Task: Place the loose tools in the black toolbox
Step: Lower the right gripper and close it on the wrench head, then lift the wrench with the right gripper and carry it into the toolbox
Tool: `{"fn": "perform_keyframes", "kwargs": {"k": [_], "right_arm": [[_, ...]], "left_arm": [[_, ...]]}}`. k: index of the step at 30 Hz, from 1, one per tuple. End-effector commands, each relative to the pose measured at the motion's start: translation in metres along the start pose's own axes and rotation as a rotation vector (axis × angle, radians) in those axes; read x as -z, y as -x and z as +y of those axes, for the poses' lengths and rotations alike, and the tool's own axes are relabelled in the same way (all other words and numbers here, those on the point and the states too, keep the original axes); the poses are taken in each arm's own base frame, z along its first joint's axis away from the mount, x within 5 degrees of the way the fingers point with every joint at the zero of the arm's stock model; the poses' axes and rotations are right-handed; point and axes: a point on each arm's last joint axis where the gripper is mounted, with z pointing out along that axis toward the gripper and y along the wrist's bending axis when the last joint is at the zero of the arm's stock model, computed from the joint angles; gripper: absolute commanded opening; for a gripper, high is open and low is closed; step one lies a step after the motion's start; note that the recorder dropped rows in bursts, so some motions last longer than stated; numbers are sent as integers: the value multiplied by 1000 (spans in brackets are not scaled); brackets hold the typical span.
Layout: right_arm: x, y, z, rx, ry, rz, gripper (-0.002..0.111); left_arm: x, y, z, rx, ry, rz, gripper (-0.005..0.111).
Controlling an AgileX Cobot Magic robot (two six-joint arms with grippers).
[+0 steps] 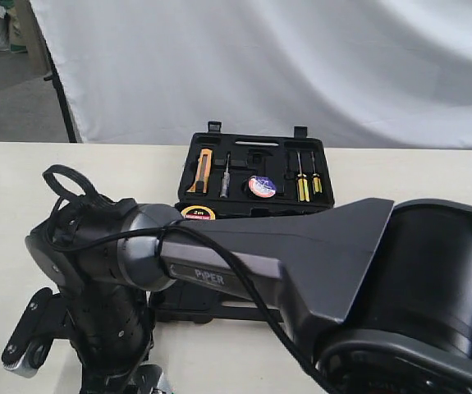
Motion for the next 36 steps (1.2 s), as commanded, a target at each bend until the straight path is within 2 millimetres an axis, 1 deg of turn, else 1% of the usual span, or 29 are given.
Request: {"fn": "perform_keyframes", "kwargs": {"k": [1, 4, 6, 8, 11, 12, 14, 16, 18, 22, 24, 26, 32, 35, 36], "right_arm": [[-2, 0, -1, 8, -8, -1, 76], [8, 0, -1, -54, -23, -25, 76], [20, 0, -3, -128, -48, -59, 76], [36, -2, -8, -226, -103, -96, 76], [58, -8, -14, -340, -173, -130, 76], [64, -10, -15, -382, -179, -142, 76], [70, -14, -17, -457, -178, -138, 76], [67, -17, -17, -504, -167, -127, 76], [60, -20, -16, -533, -161, -109, 76], [35, -28, -9, -545, -127, -72, 76], [27, -28, -8, -557, -121, -93, 76], [22, -29, -7, -569, -121, -106, 76], [12, -30, -4, -608, -95, -128, 76], [4, -34, -1, -610, -84, -108, 76], [1, -36, 0, -616, -82, -99, 74]], "left_arm": [[0, 2, 1, 0, 21, -20, 1], [0, 2, 1, 0, 21, -20, 1], [0, 2, 1, 0, 21, -20, 1], [0, 2, 1, 0, 21, -20, 1], [0, 2, 1, 0, 21, -20, 1], [0, 2, 1, 0, 21, -20, 1], [0, 2, 1, 0, 21, -20, 1], [0, 2, 1, 0, 21, -20, 1], [0, 2, 1, 0, 21, -20, 1], [0, 2, 1, 0, 21, -20, 1], [0, 2, 1, 0, 21, -20, 1], [0, 2, 1, 0, 21, -20, 1], [0, 2, 1, 0, 21, -20, 1], [0, 2, 1, 0, 21, -20, 1], [0, 2, 1, 0, 21, -20, 1]]}}
